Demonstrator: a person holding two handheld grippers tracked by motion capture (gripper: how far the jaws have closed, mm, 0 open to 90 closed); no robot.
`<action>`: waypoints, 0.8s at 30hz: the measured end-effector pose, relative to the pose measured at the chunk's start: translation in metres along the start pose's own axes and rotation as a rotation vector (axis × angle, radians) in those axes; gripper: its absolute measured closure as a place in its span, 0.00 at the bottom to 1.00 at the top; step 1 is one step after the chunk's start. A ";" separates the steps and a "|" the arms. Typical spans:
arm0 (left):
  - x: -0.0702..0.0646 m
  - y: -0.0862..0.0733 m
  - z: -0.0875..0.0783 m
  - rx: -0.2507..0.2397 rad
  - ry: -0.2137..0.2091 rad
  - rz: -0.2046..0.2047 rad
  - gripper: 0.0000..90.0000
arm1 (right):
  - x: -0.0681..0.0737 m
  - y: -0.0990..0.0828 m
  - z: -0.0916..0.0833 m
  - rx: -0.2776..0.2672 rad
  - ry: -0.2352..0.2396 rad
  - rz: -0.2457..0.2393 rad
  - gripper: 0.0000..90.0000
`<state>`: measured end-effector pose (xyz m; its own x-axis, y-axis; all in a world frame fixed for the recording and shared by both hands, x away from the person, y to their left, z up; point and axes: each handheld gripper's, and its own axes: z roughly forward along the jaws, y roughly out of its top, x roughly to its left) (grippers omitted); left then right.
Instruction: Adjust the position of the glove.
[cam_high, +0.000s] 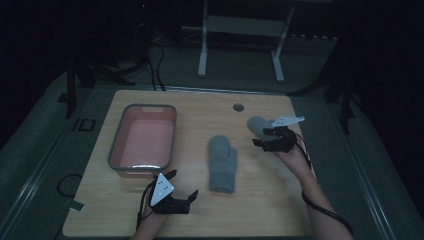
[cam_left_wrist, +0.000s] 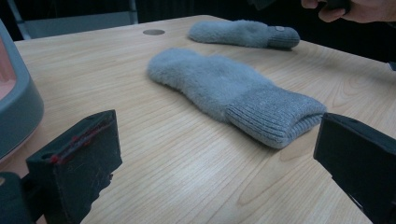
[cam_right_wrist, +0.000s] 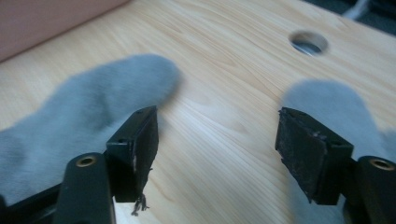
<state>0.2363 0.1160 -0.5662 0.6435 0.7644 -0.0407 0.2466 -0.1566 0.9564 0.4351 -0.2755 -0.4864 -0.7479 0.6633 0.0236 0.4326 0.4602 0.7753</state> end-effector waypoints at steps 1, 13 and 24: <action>0.000 0.000 0.000 0.000 0.000 0.001 0.01 | -0.007 -0.002 0.000 0.003 -0.004 0.025 0.36; 0.000 0.000 0.000 0.001 0.001 0.002 0.01 | -0.051 -0.014 0.007 0.052 -0.114 0.090 0.43; 0.000 0.000 0.000 0.002 -0.001 0.001 0.01 | -0.067 -0.025 0.024 0.128 -0.169 0.086 0.53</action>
<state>0.2366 0.1160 -0.5667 0.6445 0.7636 -0.0395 0.2474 -0.1593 0.9557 0.4866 -0.3174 -0.5228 -0.6156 0.7876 -0.0281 0.5597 0.4620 0.6880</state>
